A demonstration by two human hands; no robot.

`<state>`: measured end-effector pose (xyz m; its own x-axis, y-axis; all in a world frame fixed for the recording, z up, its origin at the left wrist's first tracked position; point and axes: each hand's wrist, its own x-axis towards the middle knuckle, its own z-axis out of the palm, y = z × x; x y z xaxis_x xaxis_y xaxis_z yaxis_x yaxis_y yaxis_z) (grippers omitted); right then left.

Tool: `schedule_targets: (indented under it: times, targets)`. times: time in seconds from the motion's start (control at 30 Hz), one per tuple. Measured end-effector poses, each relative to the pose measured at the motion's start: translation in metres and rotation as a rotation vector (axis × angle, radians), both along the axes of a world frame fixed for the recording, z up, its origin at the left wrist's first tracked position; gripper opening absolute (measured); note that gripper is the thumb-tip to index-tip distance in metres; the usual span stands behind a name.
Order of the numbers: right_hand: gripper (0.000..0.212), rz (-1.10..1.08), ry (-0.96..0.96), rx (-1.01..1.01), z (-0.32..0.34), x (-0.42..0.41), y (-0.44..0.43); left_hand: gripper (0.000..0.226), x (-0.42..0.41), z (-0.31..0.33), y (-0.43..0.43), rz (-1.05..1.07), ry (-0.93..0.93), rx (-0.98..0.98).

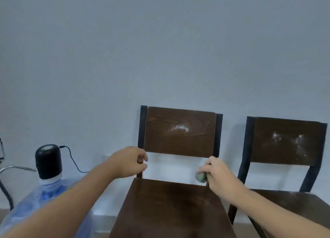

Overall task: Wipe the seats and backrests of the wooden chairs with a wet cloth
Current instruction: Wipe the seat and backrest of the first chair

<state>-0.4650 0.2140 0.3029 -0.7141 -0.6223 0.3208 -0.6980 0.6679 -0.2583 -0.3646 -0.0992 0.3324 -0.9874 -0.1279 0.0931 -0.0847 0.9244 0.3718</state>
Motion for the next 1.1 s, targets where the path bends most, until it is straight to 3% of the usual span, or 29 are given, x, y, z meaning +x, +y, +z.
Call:
schedule_targets:
  times: [0.07, 0.17, 0.27, 0.37, 0.43, 0.47, 0.57, 0.63, 0.77, 0.8, 0.93, 1.0, 1.1]
  targets:
    - [0.024, -0.040, 0.204, -0.159, 0.036, -0.043, -0.022, 0.027, -0.033, 0.016, -0.008, 0.163, 0.207, 0.226]
    - [0.019, 0.039, 0.473, -0.321, 0.088, -0.092, -0.059, 0.051, -0.080, 0.026, -0.016, 0.429, 0.375, 0.528]
    - [0.026, 0.068, 0.554, -0.257, 0.082, -0.128, -0.092, 0.059, -0.119, 0.024, -0.027, 0.454, 0.322, 0.775]
    - [0.039, 0.263, 0.689, 0.052, 0.025, -0.123, -0.091, 0.047, -0.139, 0.014, -0.021, 0.414, 0.384, 0.920]
    - [0.043, 0.392, 0.815, 0.283, 0.009, -0.124, -0.067, 0.040, -0.148, 0.005, -0.015, 0.410, 0.476, 0.976]
    - [0.041, 0.399, 0.846, 0.289, 0.019, -0.133, -0.059, 0.039, -0.152, 0.000, -0.013, 0.407, 0.506, 1.005]
    - [0.033, 0.151, 0.823, -0.153, 0.070, -0.168, -0.077, 0.040, -0.160, -0.011, -0.012, 0.405, 0.566, 1.029]
    - [0.032, 0.147, 0.770, -0.243, 0.064, -0.159, -0.113, 0.041, -0.163, -0.016, -0.019, 0.422, 0.595, 1.026]
    - [0.028, 0.457, 0.966, 0.220, -0.017, -0.124, -0.097, 0.040, -0.165, -0.025, -0.022, 0.425, 0.576, 1.032]
    - [0.026, 0.462, 0.958, 0.182, -0.011, -0.131, -0.084, 0.039, -0.165, -0.026, -0.020, 0.418, 0.568, 1.038]
    - [0.027, 0.098, 0.778, -0.365, 0.053, -0.158, -0.123, 0.041, -0.167, -0.022, -0.024, 0.403, 0.594, 1.024]
    - [0.025, 0.215, 0.870, -0.280, 0.031, -0.132, -0.158, 0.043, -0.167, -0.024, -0.029, 0.407, 0.601, 1.036]
    - [0.028, 0.393, 0.983, 0.085, -0.019, -0.117, -0.128, 0.043, -0.165, -0.030, -0.031, 0.404, 0.562, 1.046]
